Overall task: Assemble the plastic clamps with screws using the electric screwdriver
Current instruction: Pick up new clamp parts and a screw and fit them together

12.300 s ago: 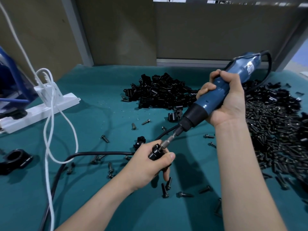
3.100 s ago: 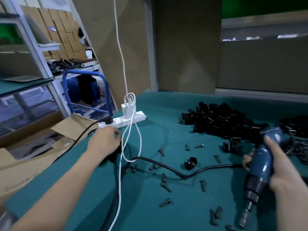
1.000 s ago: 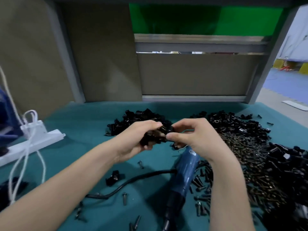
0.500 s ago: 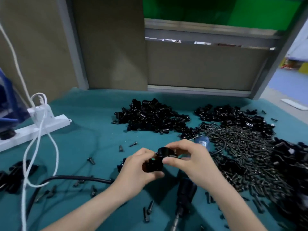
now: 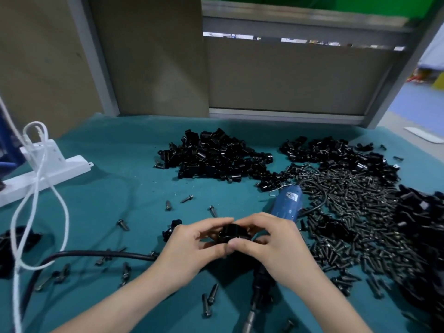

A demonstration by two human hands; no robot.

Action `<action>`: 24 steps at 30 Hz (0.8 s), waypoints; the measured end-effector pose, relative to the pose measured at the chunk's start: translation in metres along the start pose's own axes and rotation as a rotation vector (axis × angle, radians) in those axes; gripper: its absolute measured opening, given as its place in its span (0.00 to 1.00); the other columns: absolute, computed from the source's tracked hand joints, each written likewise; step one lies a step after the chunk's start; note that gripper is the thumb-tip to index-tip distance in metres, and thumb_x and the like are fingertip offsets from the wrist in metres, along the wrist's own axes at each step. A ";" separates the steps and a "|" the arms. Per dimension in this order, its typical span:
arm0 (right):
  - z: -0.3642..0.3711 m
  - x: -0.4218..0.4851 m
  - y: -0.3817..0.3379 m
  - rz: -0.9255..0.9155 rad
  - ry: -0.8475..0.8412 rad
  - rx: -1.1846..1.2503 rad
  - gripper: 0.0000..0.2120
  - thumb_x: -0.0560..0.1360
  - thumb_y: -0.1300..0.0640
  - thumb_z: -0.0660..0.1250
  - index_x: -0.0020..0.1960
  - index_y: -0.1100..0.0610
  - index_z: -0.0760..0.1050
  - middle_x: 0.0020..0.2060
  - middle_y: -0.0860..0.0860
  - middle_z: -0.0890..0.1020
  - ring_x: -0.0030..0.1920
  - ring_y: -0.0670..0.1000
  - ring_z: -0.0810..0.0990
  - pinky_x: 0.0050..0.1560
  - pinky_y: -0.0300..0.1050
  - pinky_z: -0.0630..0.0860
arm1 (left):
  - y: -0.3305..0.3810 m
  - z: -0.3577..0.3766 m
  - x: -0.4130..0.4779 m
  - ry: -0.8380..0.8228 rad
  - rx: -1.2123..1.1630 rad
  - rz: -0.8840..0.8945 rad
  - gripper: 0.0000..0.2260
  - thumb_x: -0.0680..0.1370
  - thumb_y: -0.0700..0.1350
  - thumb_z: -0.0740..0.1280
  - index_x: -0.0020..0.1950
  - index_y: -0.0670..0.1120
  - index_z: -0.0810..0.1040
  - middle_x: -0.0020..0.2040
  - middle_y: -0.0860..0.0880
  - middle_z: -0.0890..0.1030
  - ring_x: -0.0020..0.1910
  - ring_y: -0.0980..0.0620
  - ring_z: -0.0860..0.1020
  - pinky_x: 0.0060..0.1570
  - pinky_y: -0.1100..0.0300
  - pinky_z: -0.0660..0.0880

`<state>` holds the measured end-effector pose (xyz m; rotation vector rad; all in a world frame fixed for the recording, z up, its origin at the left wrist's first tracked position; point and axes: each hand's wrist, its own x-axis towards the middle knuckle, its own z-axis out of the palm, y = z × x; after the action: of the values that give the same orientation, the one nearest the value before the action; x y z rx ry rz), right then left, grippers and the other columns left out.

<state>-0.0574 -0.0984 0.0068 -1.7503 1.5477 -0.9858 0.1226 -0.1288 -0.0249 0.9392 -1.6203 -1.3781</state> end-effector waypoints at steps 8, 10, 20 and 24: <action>-0.007 0.000 0.000 0.078 -0.079 0.063 0.11 0.65 0.54 0.80 0.45 0.49 0.83 0.42 0.48 0.82 0.44 0.49 0.83 0.51 0.51 0.80 | 0.002 -0.004 -0.001 -0.048 -0.034 0.007 0.16 0.68 0.43 0.74 0.54 0.56 0.84 0.52 0.52 0.85 0.52 0.54 0.83 0.49 0.67 0.77; -0.007 0.001 0.000 0.095 -0.077 0.044 0.12 0.64 0.54 0.80 0.46 0.51 0.83 0.43 0.47 0.82 0.45 0.49 0.83 0.52 0.50 0.80 | 0.001 -0.005 0.000 -0.039 -0.074 -0.004 0.16 0.67 0.42 0.74 0.52 0.55 0.85 0.50 0.50 0.86 0.50 0.54 0.83 0.49 0.67 0.77; -0.010 0.002 0.001 0.159 -0.085 -0.028 0.17 0.63 0.55 0.82 0.49 0.52 0.83 0.43 0.48 0.82 0.44 0.52 0.84 0.52 0.51 0.80 | 0.003 -0.004 0.000 -0.026 -0.099 -0.018 0.15 0.65 0.43 0.75 0.49 0.57 0.85 0.48 0.51 0.86 0.48 0.55 0.84 0.47 0.69 0.77; -0.010 0.002 0.000 0.166 -0.099 -0.031 0.15 0.64 0.56 0.81 0.48 0.51 0.82 0.44 0.48 0.83 0.43 0.49 0.84 0.52 0.49 0.80 | 0.004 -0.004 0.001 -0.007 -0.104 -0.050 0.15 0.62 0.44 0.76 0.47 0.57 0.86 0.47 0.50 0.86 0.47 0.55 0.84 0.46 0.69 0.77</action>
<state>-0.0658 -0.0997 0.0126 -1.6360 1.6229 -0.7869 0.1257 -0.1304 -0.0209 0.9203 -1.5239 -1.4866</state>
